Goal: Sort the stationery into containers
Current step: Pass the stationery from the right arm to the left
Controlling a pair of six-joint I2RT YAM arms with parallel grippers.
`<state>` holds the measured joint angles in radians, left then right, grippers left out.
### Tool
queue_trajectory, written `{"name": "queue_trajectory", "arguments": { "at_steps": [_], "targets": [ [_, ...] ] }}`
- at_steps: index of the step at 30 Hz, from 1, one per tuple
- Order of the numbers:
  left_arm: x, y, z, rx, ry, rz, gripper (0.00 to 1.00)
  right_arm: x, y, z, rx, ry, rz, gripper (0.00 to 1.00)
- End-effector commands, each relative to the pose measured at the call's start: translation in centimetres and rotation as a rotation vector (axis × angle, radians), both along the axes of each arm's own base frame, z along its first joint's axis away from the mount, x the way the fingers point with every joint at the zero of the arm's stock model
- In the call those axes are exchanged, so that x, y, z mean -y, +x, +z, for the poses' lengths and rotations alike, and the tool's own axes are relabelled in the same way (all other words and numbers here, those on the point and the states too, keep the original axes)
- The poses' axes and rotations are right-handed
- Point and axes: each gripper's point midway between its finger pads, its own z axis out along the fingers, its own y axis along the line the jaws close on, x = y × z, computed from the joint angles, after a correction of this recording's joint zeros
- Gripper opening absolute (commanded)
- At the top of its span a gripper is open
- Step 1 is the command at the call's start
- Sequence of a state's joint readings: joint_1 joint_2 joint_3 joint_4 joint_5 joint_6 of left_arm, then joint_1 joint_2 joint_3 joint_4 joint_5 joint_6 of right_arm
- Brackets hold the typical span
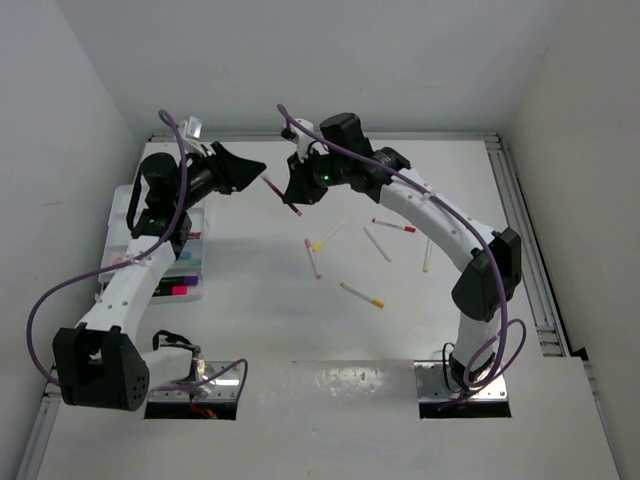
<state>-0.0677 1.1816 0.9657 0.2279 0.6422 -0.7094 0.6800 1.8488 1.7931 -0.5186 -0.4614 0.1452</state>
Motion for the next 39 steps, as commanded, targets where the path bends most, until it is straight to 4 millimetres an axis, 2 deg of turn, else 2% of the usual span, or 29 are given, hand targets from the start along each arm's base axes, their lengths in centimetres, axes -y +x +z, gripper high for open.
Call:
{"name": "queue_trajectory", "arguments": {
  "at_steps": [1, 6, 15, 22, 30, 36, 39],
  "targets": [
    [2.0, -1.0, -0.9, -0.067, -0.059, -0.042, 0.56, -0.5, 0.1, 3.9, 0.081, 0.082, -0.003, 0.00],
    [2.3, -1.2, -1.6, -0.082, -0.050, -0.037, 0.55, -0.1, 0.3, 4.1, 0.099, 0.071, -0.016, 0.00],
    [2.0, -1.4, -2.0, -0.091, 0.011, 0.035, 0.55, 0.7, 2.2, 4.0, 0.168, 0.022, -0.100, 0.00],
    [0.6, -1.3, -1.1, -0.046, 0.088, 0.118, 0.56, 1.2, 2.5, 3.8, 0.199, -0.006, -0.121, 0.00],
    [-2.2, -0.3, 0.1, 0.003, 0.088, 0.242, 0.57, 1.2, 1.9, 3.7, 0.192, -0.009, -0.099, 0.00],
    [-2.6, 0.0, 1.7, 0.055, 0.061, 0.248, 0.58, 1.2, 1.8, 3.4, 0.184, -0.011, -0.094, 0.00],
    [-1.5, -0.1, 1.5, 0.028, 0.025, 0.194, 0.58, 1.2, 1.9, 3.7, 0.185, -0.005, -0.100, 0.00]
  ]
}}
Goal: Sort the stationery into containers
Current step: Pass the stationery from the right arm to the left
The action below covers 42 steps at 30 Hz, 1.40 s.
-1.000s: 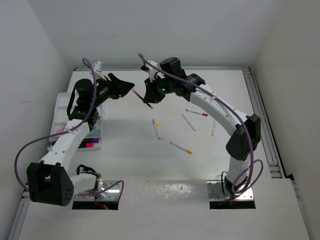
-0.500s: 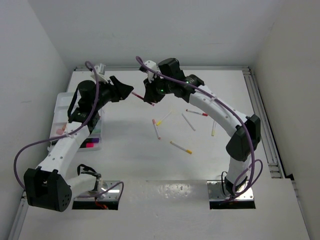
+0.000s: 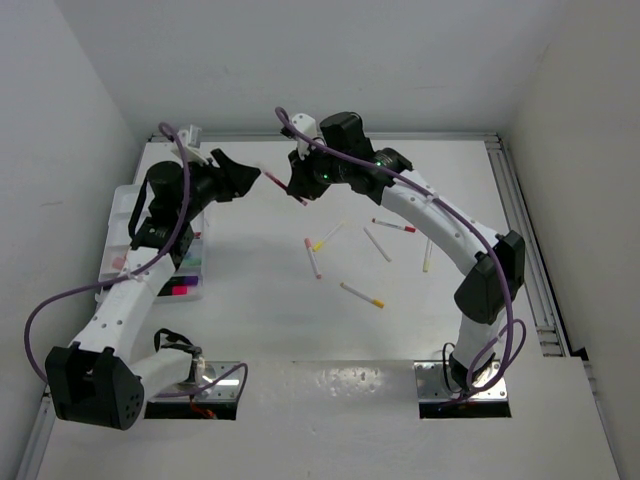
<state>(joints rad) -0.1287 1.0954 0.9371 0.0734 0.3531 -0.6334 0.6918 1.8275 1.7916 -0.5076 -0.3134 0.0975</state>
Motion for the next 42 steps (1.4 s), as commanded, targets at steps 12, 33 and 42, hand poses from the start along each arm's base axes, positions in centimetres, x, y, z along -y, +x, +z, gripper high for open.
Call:
{"name": "queue_trajectory", "arguments": {
  "at_steps": [12, 33, 42],
  "targets": [
    [4.4, -1.1, 0.4, -0.048, -0.196, -0.138, 0.54, -1.1, -0.1, 3.6, 0.061, 0.080, 0.008, 0.00],
    [4.9, -1.1, -1.7, -0.090, -0.219, -0.144, 0.39, -3.3, -1.8, 2.4, 0.025, 0.078, 0.069, 0.00],
    [2.5, -0.3, -1.1, -0.020, -0.039, -0.206, 0.05, -2.2, -1.3, 2.4, 0.035, 0.059, 0.042, 0.39]
  ]
}}
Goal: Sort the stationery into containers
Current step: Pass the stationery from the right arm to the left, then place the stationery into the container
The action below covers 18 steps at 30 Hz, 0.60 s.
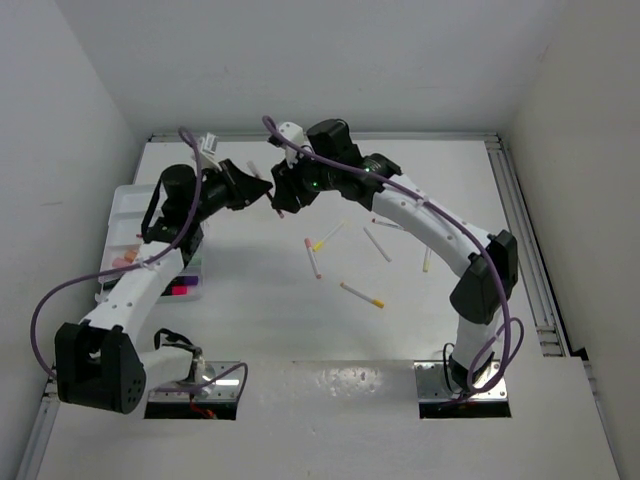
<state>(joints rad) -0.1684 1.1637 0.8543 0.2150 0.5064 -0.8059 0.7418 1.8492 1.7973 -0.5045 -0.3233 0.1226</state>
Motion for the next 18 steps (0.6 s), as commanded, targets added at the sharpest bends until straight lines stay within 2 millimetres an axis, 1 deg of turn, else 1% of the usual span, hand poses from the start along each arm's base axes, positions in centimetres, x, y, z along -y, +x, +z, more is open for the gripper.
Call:
{"name": "queue_trajectory", "arguments": {
  "at_steps": [1, 2, 3, 4, 5, 6, 7, 8, 9, 10, 11, 12, 13, 14, 15, 16, 17, 18],
  "targets": [
    [-2.1, 1.0, 2.9, 0.139, 0.151, -0.060, 0.01, 0.4, 0.7, 2.8, 0.061, 0.048, -0.015, 0.51],
    [-3.0, 1.2, 1.9, 0.164, 0.267, -0.090, 0.00, 1.5, 1.5, 3.1, 0.062, 0.051, -0.042, 0.55],
    [-4.7, 2.0, 0.3, 0.130, 0.332, -0.108, 0.00, 2.2, 1.9, 3.0, 0.055, 0.051, -0.057, 0.56],
    [-5.7, 2.4, 2.2, 0.196, 0.391, -0.139, 0.00, 2.8, 2.1, 2.9, 0.045, 0.053, -0.067, 0.57],
    [-6.4, 1.7, 0.9, 0.221, 0.497, -0.240, 0.00, 4.5, 2.9, 2.5, 0.020, 0.054, -0.106, 0.57],
    [-8.5, 2.9, -0.4, 0.206, 0.565, -0.248, 0.00, 5.4, 3.3, 2.4, 0.007, 0.058, -0.126, 0.57],
    [-9.6, 2.5, 0.4, 0.175, 0.616, -0.270, 0.00, 7.0, 4.0, 1.4, -0.030, 0.057, -0.155, 0.57],
    [-11.9, 3.3, -0.2, 0.225, 0.757, -0.295, 0.02, 7.9, 4.0, 1.4, -0.041, 0.064, -0.164, 0.57],
    [-13.2, 4.4, -2.3, 0.186, 0.810, -0.344, 0.07, 8.7, 4.1, 1.2, -0.052, 0.068, -0.170, 0.57],
    [-14.2, 4.6, -2.6, 0.186, 0.866, -0.387, 0.09, 9.4, 3.8, 0.0, -0.087, 0.058, -0.173, 0.57],
    [-16.5, 5.2, -3.0, 0.202, 0.960, -0.465, 0.11, 10.5, 3.9, 0.3, -0.095, 0.071, -0.179, 0.57],
    [-17.7, 5.5, -3.5, 0.195, 1.002, -0.493, 0.12, 11.0, 3.6, 0.1, -0.105, 0.074, -0.177, 0.57],
    [-19.0, 5.7, -3.9, 0.174, 1.040, -0.515, 0.13, 11.8, 3.2, -1.2, -0.129, 0.058, -0.182, 0.57],
    [-20.9, 6.1, -4.5, 0.165, 1.067, -0.555, 0.13, 12.5, 3.2, -1.6, -0.137, 0.057, -0.190, 0.57],
    [-21.9, 6.6, -4.9, 0.146, 1.084, -0.544, 0.13, 13.1, 2.9, -1.6, -0.137, 0.057, -0.195, 0.56],
    [-23.0, 6.8, -5.4, 0.136, 1.130, -0.547, 0.13, 13.9, 2.6, -3.0, -0.172, 0.043, -0.211, 0.56],
    [-24.1, 6.9, -6.2, 0.170, 1.191, -0.588, 0.13, 14.3, 2.3, -3.4, -0.189, 0.045, -0.219, 0.56],
    [-24.6, 6.9, -6.8, 0.185, 1.235, -0.621, 0.14, 14.8, 2.2, -3.8, -0.207, 0.048, -0.230, 0.56]
  ]
}}
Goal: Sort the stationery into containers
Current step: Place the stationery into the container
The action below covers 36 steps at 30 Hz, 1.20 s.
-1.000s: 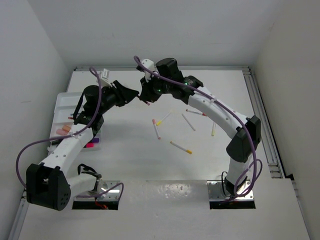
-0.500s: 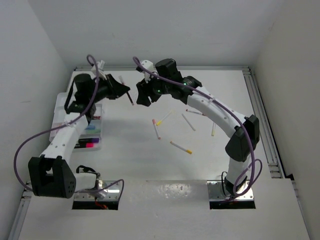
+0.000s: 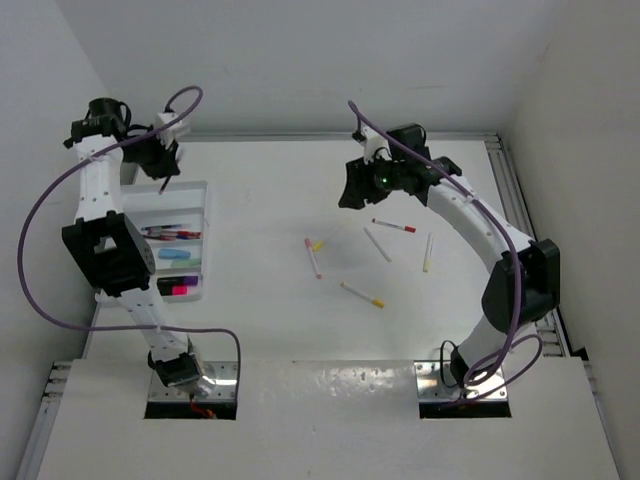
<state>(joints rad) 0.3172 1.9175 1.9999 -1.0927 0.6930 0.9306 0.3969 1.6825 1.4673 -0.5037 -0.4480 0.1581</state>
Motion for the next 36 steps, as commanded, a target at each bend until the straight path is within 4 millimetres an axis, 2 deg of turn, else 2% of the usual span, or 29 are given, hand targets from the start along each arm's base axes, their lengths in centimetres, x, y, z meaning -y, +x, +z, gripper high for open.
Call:
{"name": "queue_trajectory", "arguments": {
  "at_steps": [1, 4, 7, 10, 15, 20, 23, 24, 27, 31, 33, 34, 36],
  "targets": [
    [-2.3, -3.6, -2.2, -0.053, 0.243, -0.225, 0.14, 0.5, -1.9, 0.1, -0.037, 0.060, 0.014, 0.55],
    [-3.1, -4.1, -4.5, -0.073, 0.375, -0.352, 0.14, 1.7, -2.9, -1.7, -0.088, 0.050, -0.005, 0.55],
    [-3.8, -4.8, -7.3, -0.137, 0.427, -0.420, 0.13, 2.6, -3.2, -2.9, -0.111, 0.044, -0.029, 0.55],
    [-4.1, -5.7, -10.0, -0.215, 0.450, -0.469, 0.14, 3.5, -3.2, -3.7, -0.132, 0.039, -0.058, 0.55],
    [-4.2, -6.9, -13.4, -0.298, 0.433, -0.489, 0.17, 4.6, -3.3, -5.0, -0.159, 0.022, -0.087, 0.55],
    [-4.7, -7.0, -15.5, -0.318, 0.459, -0.476, 0.22, 5.2, -3.4, -6.0, -0.181, -0.002, -0.095, 0.55],
    [-5.0, -6.5, -16.2, -0.323, 0.483, -0.457, 0.29, 5.4, -3.8, -6.7, -0.203, -0.028, -0.083, 0.55],
    [-5.1, -6.3, -16.3, -0.324, 0.483, -0.446, 0.35, 5.5, -3.9, -7.0, -0.210, -0.039, -0.082, 0.55],
    [-5.1, -5.5, -15.9, -0.311, 0.483, -0.420, 0.46, 5.9, -4.8, -8.0, -0.233, -0.088, -0.059, 0.54],
    [-4.0, -4.5, -13.5, -0.234, 0.429, -0.400, 0.52, 6.7, -6.6, -9.8, -0.245, -0.188, -0.013, 0.48],
    [-3.6, -3.8, -11.3, -0.178, 0.399, -0.375, 0.52, 6.4, -7.8, -10.4, -0.242, -0.231, 0.026, 0.44],
    [-3.2, -3.6, -10.2, -0.151, 0.378, -0.364, 0.52, 6.6, -8.9, -11.3, -0.264, -0.260, 0.040, 0.43],
    [-1.7, -3.0, -6.7, -0.062, 0.294, -0.330, 0.52, 6.5, -10.1, -12.0, -0.235, -0.317, 0.085, 0.39]
  ]
}}
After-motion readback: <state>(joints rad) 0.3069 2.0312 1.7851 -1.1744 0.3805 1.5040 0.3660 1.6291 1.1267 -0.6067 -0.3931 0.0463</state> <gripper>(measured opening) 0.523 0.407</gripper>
